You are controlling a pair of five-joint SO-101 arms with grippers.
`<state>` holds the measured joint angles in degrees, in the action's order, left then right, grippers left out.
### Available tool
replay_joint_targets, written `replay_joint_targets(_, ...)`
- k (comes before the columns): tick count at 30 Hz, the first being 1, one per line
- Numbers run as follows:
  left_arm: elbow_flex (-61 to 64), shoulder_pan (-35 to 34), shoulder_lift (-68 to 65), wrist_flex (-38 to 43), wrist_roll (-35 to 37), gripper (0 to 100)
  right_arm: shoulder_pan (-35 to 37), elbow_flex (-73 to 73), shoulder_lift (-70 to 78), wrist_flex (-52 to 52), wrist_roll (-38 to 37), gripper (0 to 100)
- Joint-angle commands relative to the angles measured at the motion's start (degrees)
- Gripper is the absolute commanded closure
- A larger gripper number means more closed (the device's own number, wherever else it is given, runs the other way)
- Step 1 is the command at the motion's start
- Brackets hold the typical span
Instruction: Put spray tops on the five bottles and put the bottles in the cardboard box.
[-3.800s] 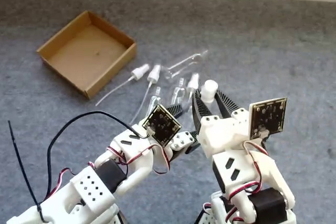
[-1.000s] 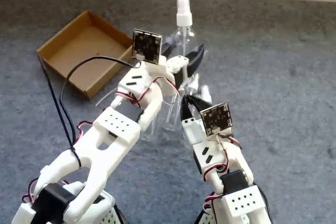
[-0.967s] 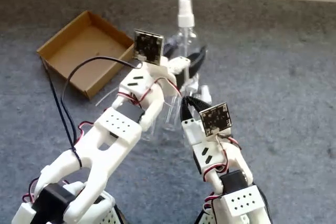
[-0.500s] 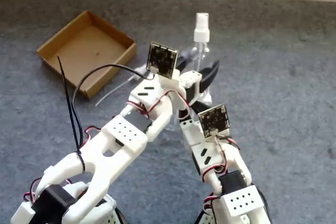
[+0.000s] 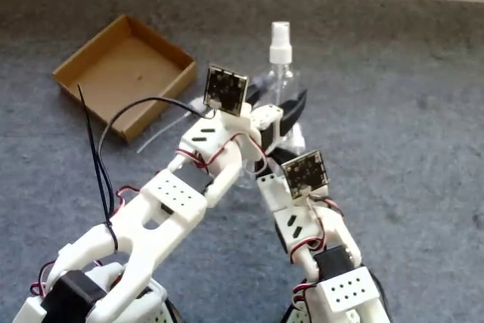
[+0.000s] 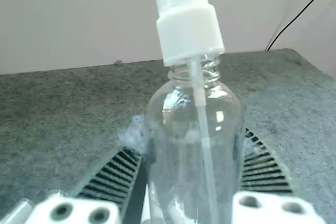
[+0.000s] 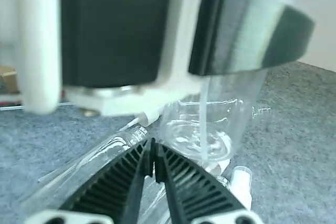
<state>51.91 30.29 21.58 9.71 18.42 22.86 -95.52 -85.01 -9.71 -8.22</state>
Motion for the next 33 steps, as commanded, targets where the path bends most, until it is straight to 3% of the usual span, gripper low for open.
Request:
replay_joint_targets(1, 3.91, 1.1, 5.85, -0.26, 0.0, 92, -0.22, 0.13, -0.92, 1.71, -0.18, 99.3)
replay_joint_targets(9, 12.88, 0.84, 16.13, -0.35, -1.76, 92, -2.15, 0.04, -0.92, 1.71, -0.18, 99.3)
replay_joint_targets(17, 11.12, -2.15, 17.36, -0.35, -4.31, 92, -2.15, -0.04, -0.92, 1.71, -0.18, 99.3)
replay_joint_targets(25, 4.35, -17.19, 17.19, -0.53, -4.4, 92, -2.07, -3.65, -0.92, 1.71, -0.26, 99.3)
replay_joint_targets(33, -10.68, -29.14, 15.16, -16.09, -4.57, 91, -2.07, -3.91, -0.92, 1.71, -0.26, 99.3)
